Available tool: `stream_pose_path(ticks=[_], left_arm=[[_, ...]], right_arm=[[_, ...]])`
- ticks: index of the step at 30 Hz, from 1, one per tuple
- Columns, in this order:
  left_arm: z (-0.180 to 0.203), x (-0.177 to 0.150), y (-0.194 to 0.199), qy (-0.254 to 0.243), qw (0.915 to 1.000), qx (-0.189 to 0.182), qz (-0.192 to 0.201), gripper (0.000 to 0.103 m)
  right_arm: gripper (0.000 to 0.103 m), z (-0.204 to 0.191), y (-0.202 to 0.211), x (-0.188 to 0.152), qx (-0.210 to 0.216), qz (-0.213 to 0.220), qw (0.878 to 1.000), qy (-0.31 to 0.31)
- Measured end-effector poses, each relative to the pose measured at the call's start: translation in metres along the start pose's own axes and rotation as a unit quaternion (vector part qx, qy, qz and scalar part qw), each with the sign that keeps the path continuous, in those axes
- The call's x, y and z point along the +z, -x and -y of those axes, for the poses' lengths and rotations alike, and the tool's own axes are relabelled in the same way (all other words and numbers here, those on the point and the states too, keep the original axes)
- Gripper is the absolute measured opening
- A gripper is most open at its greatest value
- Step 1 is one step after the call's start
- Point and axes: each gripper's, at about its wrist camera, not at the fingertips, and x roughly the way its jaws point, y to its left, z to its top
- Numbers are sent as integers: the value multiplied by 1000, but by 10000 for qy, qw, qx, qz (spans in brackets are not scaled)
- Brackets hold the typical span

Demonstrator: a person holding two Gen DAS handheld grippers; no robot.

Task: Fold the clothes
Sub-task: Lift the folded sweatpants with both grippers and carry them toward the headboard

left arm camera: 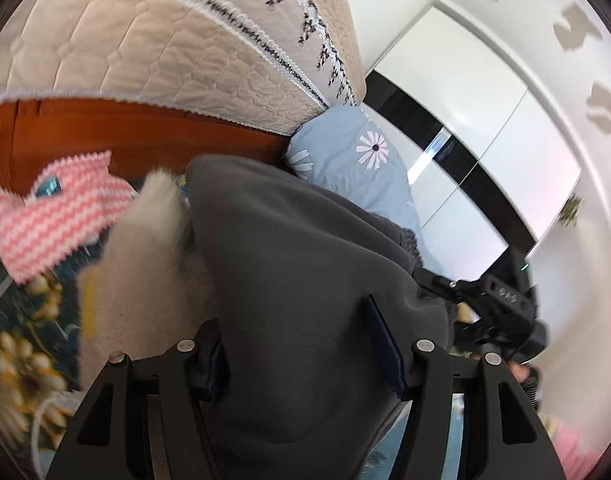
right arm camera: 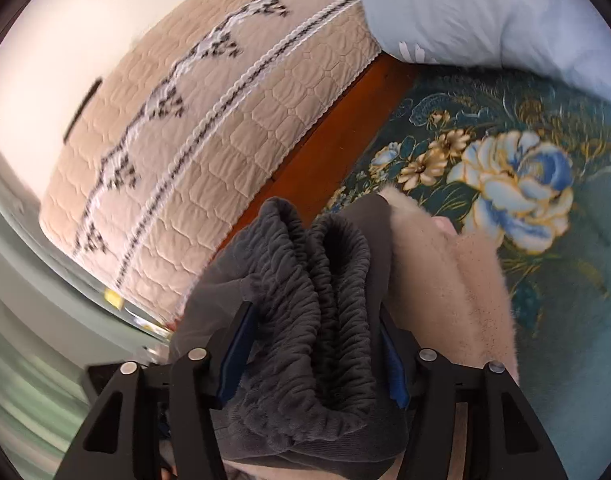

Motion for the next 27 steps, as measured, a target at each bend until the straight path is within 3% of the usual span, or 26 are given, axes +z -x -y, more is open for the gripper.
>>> stream_pose_path(ticks=[12,17,21,24,27], left_arm=[[15,6,-3,-383,9986,355,55,62],[13,6,0,-347,9987,376,-8,63],[12,13,12,-184,9986,489,108,63],[12,21,25,-22,9983,552,211,63],[19,30,46,-47,9966,648,501,63]], right_arm=[[61,-10,3,0,94,31,9996,257],[61,3,15,3,191,-11,9998,10],[62,9,41,17,263,266,9990,-232],[63,7,61,26,62,337,9989,-307],[63,-17,82,36,-238,466,9986,93]])
